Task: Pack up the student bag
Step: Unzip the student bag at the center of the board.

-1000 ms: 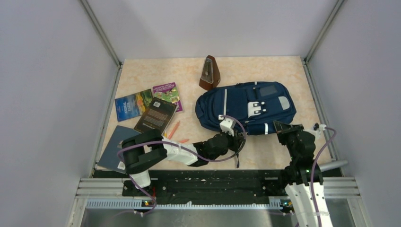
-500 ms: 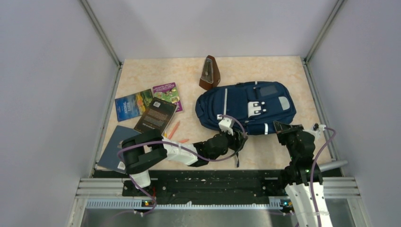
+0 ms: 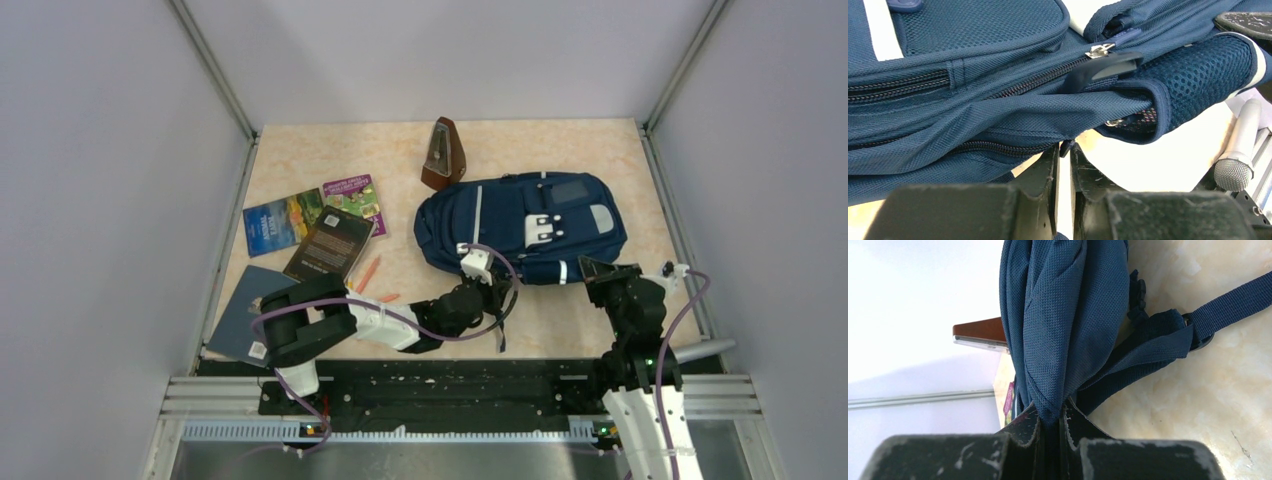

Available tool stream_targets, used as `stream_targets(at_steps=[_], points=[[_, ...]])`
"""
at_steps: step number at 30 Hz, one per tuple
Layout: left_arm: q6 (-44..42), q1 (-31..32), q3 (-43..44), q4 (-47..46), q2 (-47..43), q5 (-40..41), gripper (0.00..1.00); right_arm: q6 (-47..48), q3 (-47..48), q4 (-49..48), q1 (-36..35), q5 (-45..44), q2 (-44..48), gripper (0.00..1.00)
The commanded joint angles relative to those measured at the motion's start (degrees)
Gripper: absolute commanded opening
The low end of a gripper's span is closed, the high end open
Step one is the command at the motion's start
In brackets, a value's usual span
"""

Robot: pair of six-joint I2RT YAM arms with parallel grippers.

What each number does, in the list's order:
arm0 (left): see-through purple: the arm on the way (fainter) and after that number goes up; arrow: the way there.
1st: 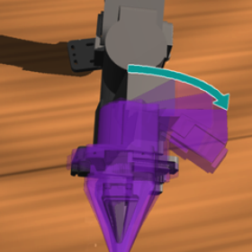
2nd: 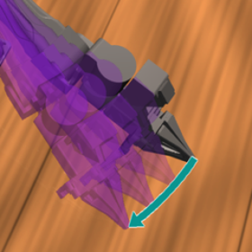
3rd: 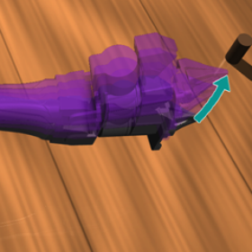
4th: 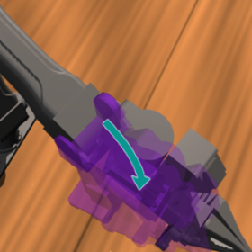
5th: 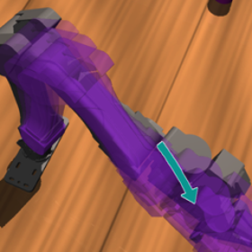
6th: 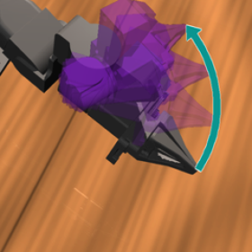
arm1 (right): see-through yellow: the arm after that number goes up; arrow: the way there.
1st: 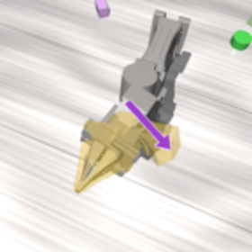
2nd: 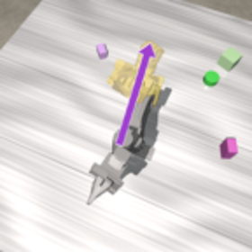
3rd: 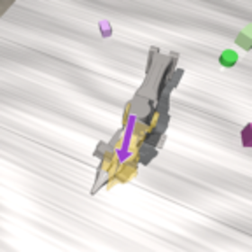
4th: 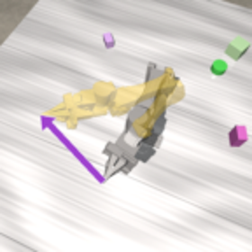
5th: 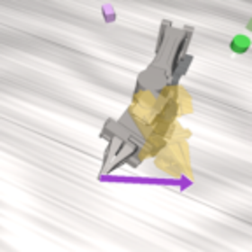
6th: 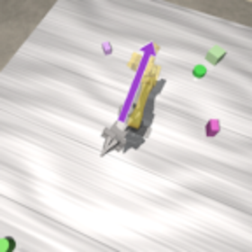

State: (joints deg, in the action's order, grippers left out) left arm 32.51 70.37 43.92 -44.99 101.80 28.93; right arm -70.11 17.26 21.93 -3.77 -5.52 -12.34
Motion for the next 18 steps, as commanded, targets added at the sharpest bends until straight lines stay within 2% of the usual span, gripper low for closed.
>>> stream_targets(at_steps=[1,6,18], points=[[-0.95,-0.50,-0.05,-2.52,-0.14,3.16,0.11,-0.35,0.85,-5.96,-0.38,-1.14,1.13,0.00],[-1.97,-0.50,-1.01,-3.98,-0.28,1.32,0.00,-0.30,0.59,-6.16,-0.36,-1.16,1.17,0.00],[0.76,-0.47,-3.57,-3.91,-2.20,0.76,0.00,0.45,0.37,-5.43,-0.37,-2.31,1.17,0.00]])
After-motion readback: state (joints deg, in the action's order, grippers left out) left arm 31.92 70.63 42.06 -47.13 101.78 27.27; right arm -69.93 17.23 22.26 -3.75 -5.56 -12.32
